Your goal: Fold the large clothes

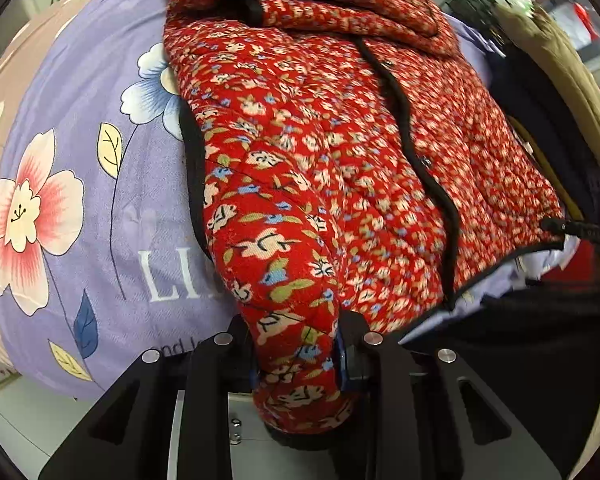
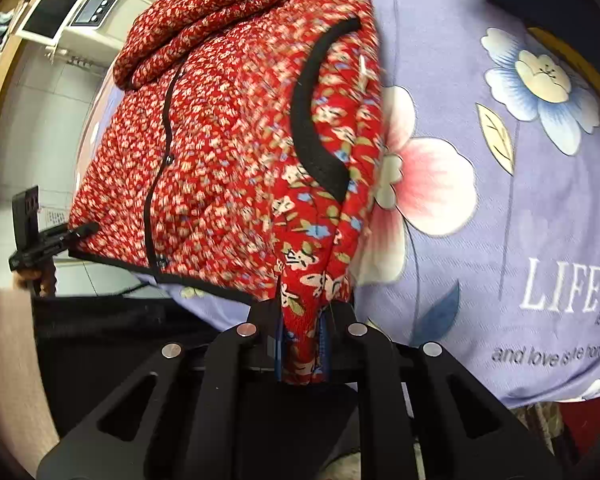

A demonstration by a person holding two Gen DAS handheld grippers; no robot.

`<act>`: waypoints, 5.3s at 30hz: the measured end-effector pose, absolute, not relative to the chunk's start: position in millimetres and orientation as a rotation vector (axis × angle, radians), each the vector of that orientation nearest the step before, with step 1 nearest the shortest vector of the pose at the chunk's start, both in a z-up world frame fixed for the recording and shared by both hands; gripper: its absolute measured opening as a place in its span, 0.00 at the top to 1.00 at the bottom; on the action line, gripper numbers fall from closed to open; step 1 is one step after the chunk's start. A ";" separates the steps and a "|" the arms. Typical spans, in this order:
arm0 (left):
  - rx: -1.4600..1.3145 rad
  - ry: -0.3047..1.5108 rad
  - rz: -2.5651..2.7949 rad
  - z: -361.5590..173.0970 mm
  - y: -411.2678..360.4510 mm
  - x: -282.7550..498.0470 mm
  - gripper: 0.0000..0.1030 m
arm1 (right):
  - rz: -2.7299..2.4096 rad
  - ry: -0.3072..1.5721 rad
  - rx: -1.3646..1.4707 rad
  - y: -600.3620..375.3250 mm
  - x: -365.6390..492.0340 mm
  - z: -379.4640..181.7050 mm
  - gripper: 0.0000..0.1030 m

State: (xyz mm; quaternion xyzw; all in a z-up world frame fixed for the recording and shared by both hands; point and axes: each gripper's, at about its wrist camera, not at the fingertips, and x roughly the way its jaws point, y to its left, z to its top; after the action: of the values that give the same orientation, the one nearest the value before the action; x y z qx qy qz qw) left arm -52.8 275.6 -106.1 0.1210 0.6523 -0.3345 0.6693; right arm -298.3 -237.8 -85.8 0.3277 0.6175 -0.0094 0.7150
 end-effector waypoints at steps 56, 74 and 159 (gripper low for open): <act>0.006 1.073 -0.403 -4.2 180.5 263.3 0.26 | -0.248 1.035 1.154 -422.1 76.4 -108.2 0.84; -0.074 0.993 -0.296 5.9 245.9 191.5 0.11 | -0.177 0.954 0.876 -386.8 60.4 -20.9 0.39; 0.159 0.873 -0.434 9.6 177.3 191.1 0.14 | -0.073 1.184 0.165 -156.9 75.6 -41.4 0.24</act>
State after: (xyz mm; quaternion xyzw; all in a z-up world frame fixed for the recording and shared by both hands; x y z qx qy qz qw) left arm 191.1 177.3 9.6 0.0763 0.4188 -0.2081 0.8806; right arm 75.6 -156.9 -41.4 0.0778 0.5573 -0.0345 0.8259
